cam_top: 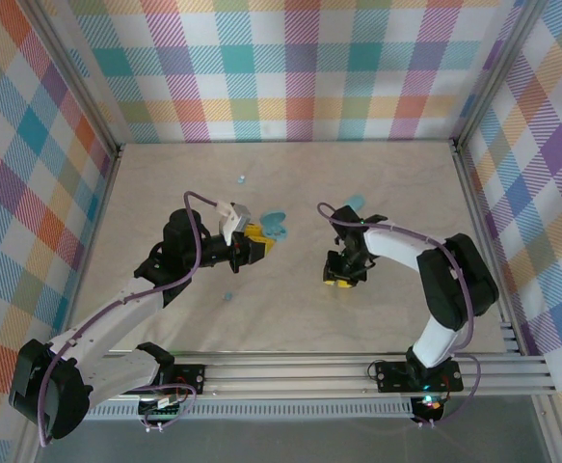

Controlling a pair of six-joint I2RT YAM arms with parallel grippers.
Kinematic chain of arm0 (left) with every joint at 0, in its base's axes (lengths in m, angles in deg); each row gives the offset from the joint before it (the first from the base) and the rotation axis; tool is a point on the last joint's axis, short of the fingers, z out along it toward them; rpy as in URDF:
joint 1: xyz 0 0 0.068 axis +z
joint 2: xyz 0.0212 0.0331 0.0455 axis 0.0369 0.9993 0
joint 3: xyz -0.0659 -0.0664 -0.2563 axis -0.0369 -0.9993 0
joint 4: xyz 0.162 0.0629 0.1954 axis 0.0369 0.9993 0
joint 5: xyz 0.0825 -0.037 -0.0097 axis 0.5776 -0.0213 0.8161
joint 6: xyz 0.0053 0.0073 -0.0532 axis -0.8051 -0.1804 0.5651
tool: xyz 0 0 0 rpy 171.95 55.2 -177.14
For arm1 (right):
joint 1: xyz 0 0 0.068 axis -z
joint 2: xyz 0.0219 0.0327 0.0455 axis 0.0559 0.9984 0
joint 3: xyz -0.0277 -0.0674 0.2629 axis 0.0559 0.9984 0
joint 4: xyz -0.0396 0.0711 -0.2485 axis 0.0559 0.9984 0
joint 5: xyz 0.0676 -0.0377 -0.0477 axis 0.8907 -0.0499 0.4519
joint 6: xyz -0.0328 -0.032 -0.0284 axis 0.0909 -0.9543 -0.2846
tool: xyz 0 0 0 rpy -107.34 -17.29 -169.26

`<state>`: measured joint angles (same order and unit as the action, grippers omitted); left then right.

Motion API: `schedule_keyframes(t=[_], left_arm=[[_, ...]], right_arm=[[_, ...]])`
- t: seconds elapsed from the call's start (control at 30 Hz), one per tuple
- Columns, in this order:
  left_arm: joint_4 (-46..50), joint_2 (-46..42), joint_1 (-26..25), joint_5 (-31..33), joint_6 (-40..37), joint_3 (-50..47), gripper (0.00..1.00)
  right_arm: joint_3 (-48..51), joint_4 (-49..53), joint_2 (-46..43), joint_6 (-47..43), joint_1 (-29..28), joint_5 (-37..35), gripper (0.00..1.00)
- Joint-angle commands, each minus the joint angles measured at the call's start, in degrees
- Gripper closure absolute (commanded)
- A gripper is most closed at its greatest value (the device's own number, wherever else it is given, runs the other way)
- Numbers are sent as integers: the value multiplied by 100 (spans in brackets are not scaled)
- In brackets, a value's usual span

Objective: Insert the wireless bluetooth earbuds into the charging case

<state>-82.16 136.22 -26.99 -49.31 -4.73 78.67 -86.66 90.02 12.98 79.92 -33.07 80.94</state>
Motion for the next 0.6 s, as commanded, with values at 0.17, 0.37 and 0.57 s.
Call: schedule_keyframes(t=[0.17, 0.37, 0.57], left_arm=[[121, -148, -8, -50, -173, -37, 88], [180, -133, -8, -41, -230, -20, 88], [283, -163, -8, -25, -290, -20, 87]], right_arm=[[-481, 394, 442, -619, -94, -374, 71], [-779, 755, 726, -1367, -201, -646, 72], [-1147, 1162, 955, -2284, -365, -874, 73]])
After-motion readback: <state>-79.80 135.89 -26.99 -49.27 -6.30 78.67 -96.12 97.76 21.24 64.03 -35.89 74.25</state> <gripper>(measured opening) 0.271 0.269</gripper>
